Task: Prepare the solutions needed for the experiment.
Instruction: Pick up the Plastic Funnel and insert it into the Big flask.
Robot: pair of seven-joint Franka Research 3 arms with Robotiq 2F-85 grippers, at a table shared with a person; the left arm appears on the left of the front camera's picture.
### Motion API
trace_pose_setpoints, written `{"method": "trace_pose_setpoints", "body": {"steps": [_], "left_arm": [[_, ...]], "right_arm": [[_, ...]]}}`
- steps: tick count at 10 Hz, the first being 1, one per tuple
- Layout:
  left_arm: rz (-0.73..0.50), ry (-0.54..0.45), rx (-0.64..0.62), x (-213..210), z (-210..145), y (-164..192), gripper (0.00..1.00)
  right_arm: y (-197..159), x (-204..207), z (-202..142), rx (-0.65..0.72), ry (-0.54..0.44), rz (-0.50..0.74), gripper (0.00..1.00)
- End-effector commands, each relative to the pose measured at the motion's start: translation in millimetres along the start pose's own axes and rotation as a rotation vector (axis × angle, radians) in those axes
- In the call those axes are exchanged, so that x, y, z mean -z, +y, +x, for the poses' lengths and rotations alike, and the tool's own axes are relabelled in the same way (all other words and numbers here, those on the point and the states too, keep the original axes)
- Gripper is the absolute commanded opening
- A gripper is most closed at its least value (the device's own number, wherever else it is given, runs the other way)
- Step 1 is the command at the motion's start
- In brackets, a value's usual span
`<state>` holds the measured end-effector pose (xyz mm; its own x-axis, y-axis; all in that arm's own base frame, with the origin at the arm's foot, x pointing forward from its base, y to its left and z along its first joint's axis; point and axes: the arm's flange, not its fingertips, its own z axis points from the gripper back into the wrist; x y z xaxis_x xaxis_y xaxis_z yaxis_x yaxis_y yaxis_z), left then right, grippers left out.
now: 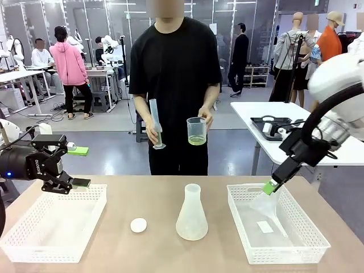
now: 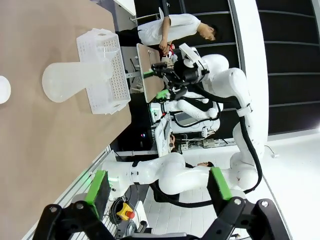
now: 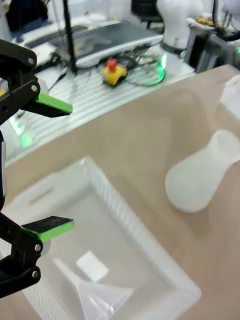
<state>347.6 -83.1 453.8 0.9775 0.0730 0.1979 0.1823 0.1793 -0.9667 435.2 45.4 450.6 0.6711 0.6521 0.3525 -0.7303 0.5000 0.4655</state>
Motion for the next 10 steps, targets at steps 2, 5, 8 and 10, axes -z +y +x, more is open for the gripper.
{"method": "trace_pose_setpoints", "body": {"steps": [2, 5, 8, 10], "left_arm": [[-0.011, 0.007, -0.004, 0, 0, -1, 1.00], [-0.011, 0.007, -0.004, 0, 0, -1, 1.00], [-0.011, 0.007, -0.004, 0, 0, -1, 1.00], [-0.011, 0.007, -0.004, 0, 0, -1, 1.00]], "right_arm": [[-42, 10, 31, -0.198, 0.135, -0.176, 1.00], [-82, 27, 53, -0.135, 0.164, -0.370, 1.00], [-100, 41, 61, -0.141, 0.190, -0.515, 1.00], [-95, 39, 64, 0.012, 0.184, -0.422, 1.00]]}}
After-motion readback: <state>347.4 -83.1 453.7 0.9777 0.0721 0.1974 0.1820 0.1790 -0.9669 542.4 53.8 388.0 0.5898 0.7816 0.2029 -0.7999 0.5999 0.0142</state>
